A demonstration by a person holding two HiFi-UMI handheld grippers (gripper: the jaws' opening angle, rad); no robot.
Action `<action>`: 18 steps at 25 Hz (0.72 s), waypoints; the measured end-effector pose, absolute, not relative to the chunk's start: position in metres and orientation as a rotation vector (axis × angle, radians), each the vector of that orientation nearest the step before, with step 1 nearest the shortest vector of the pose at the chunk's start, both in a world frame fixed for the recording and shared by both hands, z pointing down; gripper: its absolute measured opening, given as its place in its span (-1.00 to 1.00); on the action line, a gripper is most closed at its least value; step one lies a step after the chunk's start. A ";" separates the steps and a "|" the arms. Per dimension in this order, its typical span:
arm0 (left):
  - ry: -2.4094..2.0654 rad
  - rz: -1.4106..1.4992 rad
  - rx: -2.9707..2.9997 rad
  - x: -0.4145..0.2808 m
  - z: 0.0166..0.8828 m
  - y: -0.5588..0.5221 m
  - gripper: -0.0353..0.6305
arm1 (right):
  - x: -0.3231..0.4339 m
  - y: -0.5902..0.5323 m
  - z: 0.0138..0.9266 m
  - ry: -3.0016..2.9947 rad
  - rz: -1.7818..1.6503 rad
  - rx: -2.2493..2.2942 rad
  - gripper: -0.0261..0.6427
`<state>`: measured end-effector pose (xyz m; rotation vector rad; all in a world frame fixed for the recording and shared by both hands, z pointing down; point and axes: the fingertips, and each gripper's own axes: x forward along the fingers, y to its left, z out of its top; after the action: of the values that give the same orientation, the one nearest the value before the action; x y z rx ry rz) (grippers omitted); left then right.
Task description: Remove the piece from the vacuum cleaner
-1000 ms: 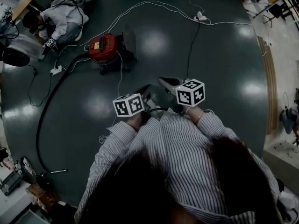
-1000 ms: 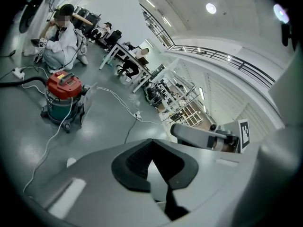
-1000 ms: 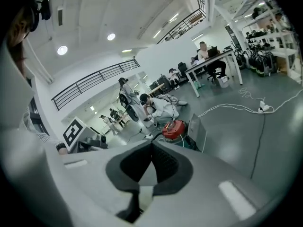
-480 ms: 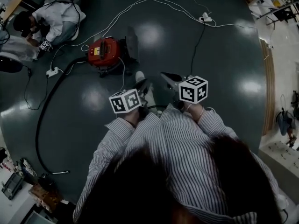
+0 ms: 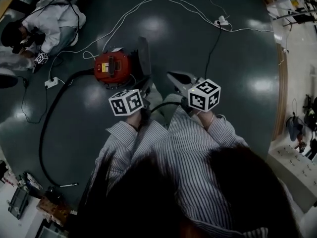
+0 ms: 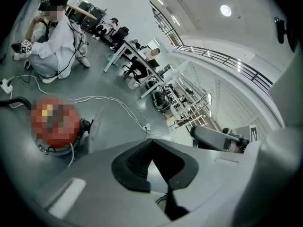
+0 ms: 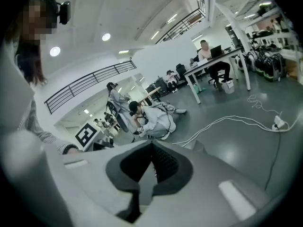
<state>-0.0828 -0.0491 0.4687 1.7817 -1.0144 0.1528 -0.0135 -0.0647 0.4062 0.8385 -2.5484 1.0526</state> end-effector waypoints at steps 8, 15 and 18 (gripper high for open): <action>-1.051 0.177 1.610 -0.101 0.533 -0.060 -0.88 | -0.024 -0.080 0.468 -2.407 1.195 0.756 -0.92; -1.097 0.199 1.537 -0.095 0.586 -0.069 -0.88 | -0.024 -0.100 0.537 -2.292 1.166 0.709 -0.92; -1.130 0.207 1.493 -0.094 0.620 -0.079 -0.88 | -0.033 -0.116 0.575 -2.261 1.139 0.685 -0.92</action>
<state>-0.0935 -0.0789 0.6204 1.4926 -1.1296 0.2066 -0.0330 -0.1155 0.5748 0.6852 -2.2614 1.1390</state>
